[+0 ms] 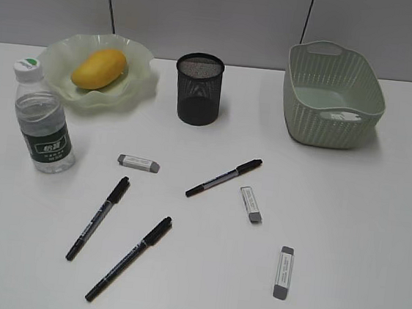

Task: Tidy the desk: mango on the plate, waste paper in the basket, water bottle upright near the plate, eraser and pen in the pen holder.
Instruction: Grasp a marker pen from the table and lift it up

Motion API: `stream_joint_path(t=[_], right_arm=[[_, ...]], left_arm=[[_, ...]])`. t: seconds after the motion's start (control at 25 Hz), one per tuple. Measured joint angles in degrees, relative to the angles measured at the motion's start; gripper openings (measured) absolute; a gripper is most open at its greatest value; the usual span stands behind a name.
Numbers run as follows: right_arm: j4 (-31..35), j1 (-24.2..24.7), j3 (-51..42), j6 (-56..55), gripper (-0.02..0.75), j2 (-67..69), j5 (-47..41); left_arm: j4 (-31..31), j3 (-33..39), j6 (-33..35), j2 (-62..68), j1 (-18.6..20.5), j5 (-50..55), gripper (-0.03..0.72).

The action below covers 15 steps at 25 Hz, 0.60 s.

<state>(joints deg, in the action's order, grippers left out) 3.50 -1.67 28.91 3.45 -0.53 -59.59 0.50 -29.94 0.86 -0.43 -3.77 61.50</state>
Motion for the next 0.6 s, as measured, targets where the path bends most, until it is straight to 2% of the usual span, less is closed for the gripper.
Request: stream_joint_path(t=[0.44, 0.6], right_arm=[[0.0, 0.0, 0.0, 0.0, 0.498, 0.0, 0.0], [-2.4, 0.0, 0.0, 0.0, 0.498, 0.0, 0.0]], left_arm=[[0.0, 0.0, 0.0, 0.0, -1.0, 0.0, 0.481], [0.0, 0.0, 0.0, 0.0, -1.9, -0.1, 0.481]])
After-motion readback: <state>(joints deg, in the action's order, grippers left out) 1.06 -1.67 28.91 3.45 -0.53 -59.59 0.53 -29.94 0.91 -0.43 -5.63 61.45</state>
